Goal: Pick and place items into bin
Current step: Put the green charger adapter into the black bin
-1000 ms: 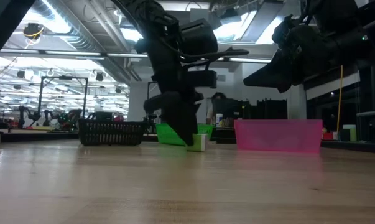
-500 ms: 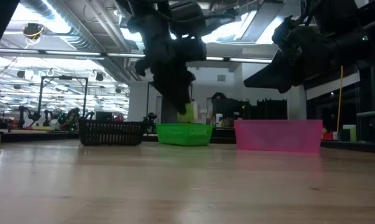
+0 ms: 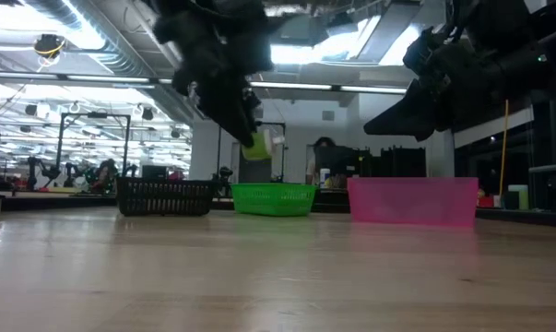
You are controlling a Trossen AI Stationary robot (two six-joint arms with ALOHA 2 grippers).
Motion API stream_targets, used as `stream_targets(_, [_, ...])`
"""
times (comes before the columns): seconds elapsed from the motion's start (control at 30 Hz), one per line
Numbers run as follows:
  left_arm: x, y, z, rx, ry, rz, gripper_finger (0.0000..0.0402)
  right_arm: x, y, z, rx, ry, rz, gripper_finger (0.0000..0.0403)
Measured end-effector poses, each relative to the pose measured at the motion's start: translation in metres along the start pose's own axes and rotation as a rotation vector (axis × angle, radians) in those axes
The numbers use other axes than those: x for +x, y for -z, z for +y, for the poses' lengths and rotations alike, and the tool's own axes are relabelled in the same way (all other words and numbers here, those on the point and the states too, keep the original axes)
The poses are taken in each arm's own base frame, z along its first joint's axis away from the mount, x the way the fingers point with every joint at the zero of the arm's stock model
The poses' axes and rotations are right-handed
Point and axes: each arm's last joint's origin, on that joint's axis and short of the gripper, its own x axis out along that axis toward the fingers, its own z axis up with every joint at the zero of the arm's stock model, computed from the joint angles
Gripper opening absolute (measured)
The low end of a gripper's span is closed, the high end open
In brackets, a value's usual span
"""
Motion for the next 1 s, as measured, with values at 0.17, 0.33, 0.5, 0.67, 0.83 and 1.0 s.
stream_targets(0.17, [-0.019,0.015,-0.007,-0.029,-0.037,-0.131,0.0135,0.000,0.000,0.000,-0.001,0.001,0.005,0.0000])
stream_targets(0.33, [-0.036,0.029,-0.014,-0.053,-0.067,-0.264,0.0135,0.000,0.000,0.000,-0.001,0.001,0.004,0.0000])
stream_targets(0.5, [-0.046,0.042,-0.023,-0.058,-0.087,-0.403,0.0135,0.000,0.000,0.000,0.000,0.000,0.001,0.0000])
stream_targets(0.67, [-0.051,0.057,-0.030,-0.066,-0.102,-0.513,0.0135,0.000,0.000,0.000,0.002,0.000,-0.001,0.0000])
stream_targets(0.83, [-0.062,0.068,-0.034,-0.072,-0.127,-0.594,0.0135,0.000,0.000,0.000,0.006,0.000,-0.003,0.0000])
stream_targets(1.0, [-0.073,0.078,-0.038,-0.085,-0.145,-0.657,0.0135,0.000,0.000,0.000,0.006,-0.001,-0.004,0.0000])
